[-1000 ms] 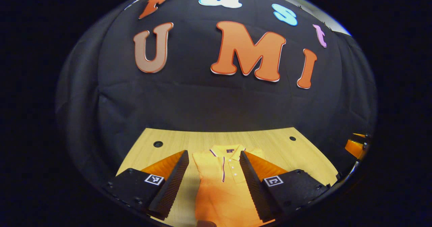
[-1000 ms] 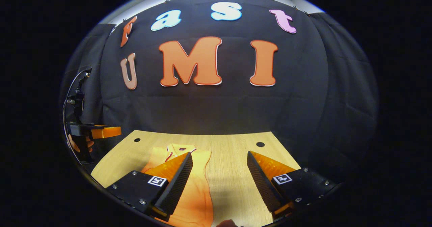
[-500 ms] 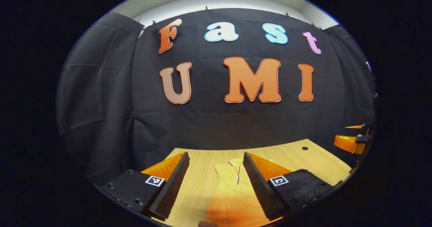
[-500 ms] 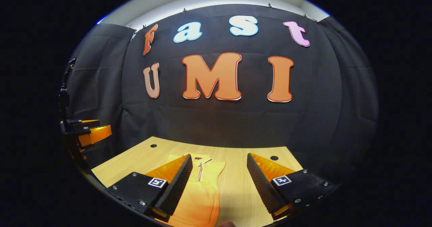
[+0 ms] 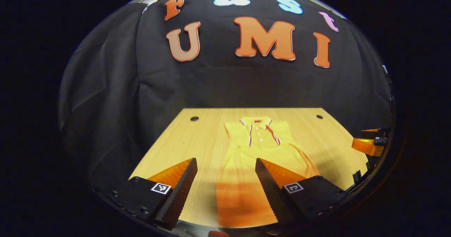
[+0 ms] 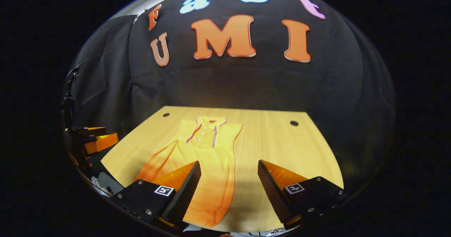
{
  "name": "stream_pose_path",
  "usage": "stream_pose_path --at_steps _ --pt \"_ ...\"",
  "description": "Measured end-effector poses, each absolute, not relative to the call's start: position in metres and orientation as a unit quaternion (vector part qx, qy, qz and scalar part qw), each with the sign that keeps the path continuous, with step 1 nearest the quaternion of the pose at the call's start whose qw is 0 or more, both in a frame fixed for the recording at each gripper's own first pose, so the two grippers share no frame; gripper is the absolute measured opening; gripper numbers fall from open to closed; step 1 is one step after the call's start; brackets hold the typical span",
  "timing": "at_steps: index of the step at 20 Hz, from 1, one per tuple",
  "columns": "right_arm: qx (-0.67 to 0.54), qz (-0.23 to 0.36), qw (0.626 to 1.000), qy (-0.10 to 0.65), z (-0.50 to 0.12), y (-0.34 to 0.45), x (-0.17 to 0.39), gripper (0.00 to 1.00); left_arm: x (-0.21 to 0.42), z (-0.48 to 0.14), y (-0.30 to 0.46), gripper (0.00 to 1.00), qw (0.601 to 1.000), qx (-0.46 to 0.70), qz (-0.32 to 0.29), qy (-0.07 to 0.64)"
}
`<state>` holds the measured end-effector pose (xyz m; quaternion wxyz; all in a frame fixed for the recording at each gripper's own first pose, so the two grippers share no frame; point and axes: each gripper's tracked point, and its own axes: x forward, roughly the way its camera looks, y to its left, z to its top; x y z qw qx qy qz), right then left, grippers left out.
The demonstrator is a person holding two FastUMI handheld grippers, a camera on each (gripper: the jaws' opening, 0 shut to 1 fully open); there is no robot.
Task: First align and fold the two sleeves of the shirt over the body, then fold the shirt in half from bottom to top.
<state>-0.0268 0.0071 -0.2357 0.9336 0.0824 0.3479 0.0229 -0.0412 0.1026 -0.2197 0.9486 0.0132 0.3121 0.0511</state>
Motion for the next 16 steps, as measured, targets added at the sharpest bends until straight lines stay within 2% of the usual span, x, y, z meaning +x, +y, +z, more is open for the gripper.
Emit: stream_pose_path --at_steps 5,7,12,16 --pt "0.095 0.045 0.876 0.47 -0.306 0.036 -0.073 0.99 -0.077 -0.293 0.106 1.0 0.902 -0.008 0.047 0.429" --pt "0.085 0.051 0.855 0.509 -0.324 0.039 -0.093 0.99 -0.088 -0.31 0.115 1.0 0.889 -0.009 0.057 0.454" --pt "0.095 0.062 0.818 0.564 -0.331 0.051 -0.102 0.99 -0.115 -0.353 0.115 1.0 0.858 -0.006 0.055 0.511" --pt "0.079 0.065 0.807 0.582 -0.356 0.064 -0.11 0.99 -0.137 -0.375 0.119 1.0 0.839 -0.014 0.056 0.541"
